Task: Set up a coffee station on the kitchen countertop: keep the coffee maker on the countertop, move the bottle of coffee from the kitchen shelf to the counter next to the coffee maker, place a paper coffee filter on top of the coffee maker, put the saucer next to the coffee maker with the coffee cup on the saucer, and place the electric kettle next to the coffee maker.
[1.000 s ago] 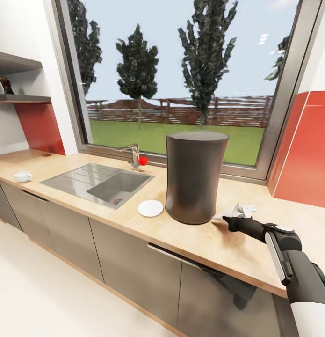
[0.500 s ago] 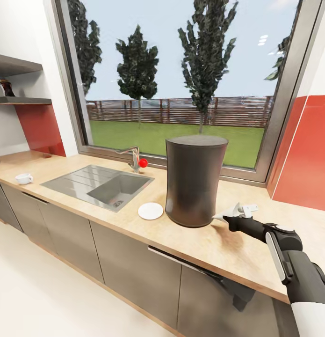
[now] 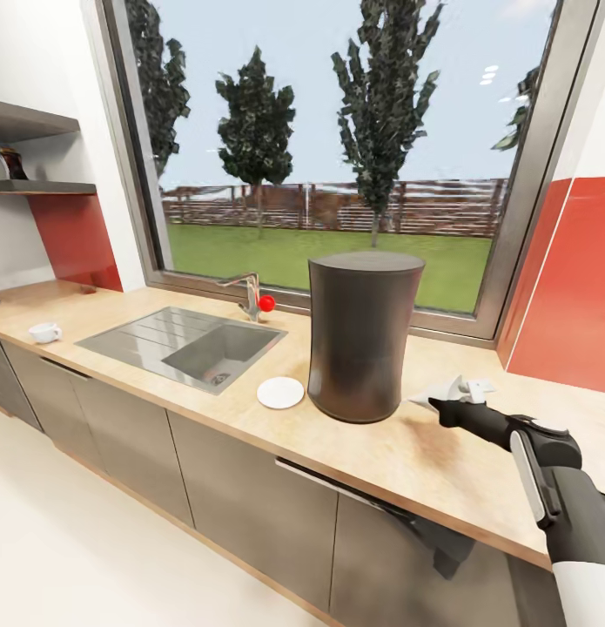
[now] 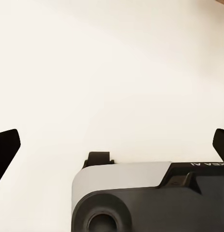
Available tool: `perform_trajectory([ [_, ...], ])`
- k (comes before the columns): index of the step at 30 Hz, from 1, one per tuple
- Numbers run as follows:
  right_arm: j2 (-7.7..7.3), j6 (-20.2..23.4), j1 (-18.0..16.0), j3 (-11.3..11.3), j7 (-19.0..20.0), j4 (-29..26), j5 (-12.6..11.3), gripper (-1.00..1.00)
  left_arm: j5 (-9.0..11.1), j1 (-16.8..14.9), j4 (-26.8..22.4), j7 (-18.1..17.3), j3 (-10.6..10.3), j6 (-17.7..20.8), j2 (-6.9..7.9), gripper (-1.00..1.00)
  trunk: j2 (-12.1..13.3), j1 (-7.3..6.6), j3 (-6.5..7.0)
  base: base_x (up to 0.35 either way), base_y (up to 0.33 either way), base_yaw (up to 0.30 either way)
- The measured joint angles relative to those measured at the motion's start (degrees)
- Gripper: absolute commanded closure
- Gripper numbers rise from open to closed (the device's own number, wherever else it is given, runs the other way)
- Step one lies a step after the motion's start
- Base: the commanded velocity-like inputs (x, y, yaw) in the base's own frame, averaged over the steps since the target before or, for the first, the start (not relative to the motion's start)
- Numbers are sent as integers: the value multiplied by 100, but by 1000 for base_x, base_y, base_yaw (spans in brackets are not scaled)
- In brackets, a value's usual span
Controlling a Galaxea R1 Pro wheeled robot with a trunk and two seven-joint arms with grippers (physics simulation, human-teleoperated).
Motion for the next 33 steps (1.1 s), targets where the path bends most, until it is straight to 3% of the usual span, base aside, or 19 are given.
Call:
perform_trajectory([
  [10, -97, 2, -4, -124, -10, -11, 2, 100, 0, 0, 0, 0, 0, -1, 0, -100, 0, 3, 0, -234, 0, 0],
  [14, -130, 13, -8, -240, -238, -34, 2, 100, -2, 0, 0, 0, 0, -1, 1, -100, 0, 2, 0, -189, 0, 0],
  [22, -93, 93, -9, -251, -749, -550, 0, 100, -3, 0, 0, 0, 0, -1, 1, -100, 0, 0, 0, -34, 0, 0],
  [24, -83, 297, -9, -247, -820, -630, 0, 100, -6, 0, 0, 0, 0, 1, 1, -100, 0, 0, 0, -3, 0, 0],
  [33, -71, 428, -7, -251, -849, -668, 0, 100, -6, 0, 8, -1, 0, 3, 7, -100, 0, 0, 0, 0, 38, -1],
])
